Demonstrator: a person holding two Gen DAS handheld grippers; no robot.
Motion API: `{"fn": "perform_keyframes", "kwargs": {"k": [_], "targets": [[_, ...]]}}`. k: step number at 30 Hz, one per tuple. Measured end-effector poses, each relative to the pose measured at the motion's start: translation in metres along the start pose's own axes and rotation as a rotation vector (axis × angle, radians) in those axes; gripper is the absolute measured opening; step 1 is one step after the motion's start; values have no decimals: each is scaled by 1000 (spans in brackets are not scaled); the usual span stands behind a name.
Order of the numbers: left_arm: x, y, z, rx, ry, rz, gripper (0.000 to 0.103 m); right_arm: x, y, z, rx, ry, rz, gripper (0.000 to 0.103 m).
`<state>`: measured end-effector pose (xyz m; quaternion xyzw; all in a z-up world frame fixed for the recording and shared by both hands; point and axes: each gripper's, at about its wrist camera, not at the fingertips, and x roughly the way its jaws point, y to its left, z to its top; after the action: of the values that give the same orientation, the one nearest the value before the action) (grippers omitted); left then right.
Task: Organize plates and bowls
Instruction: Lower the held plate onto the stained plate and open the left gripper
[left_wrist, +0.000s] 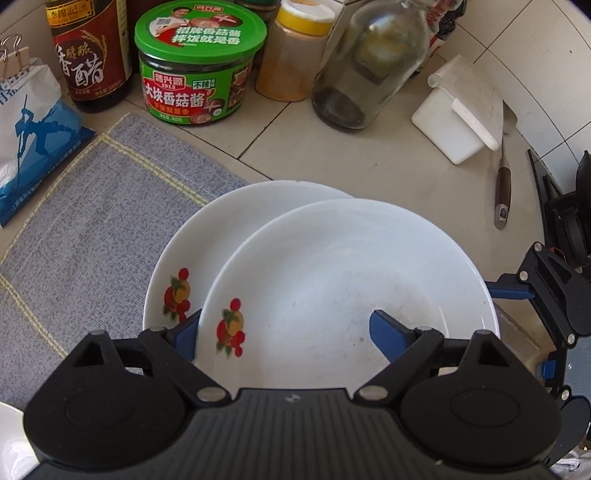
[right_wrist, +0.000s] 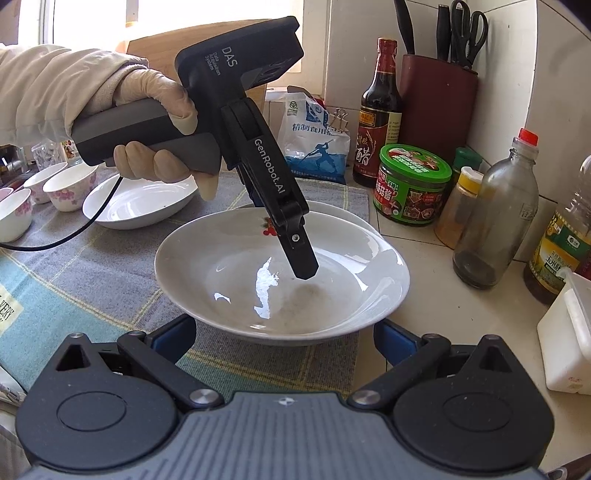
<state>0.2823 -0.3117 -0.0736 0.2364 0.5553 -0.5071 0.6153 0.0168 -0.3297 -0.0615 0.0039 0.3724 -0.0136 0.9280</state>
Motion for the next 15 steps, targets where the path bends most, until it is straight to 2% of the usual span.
{"fn": "perform_keyframes", "kwargs": {"k": [15], "targets": [[-4,-4,3,48,44,66,91,2,0,1,2,-6,-5,103]]}}
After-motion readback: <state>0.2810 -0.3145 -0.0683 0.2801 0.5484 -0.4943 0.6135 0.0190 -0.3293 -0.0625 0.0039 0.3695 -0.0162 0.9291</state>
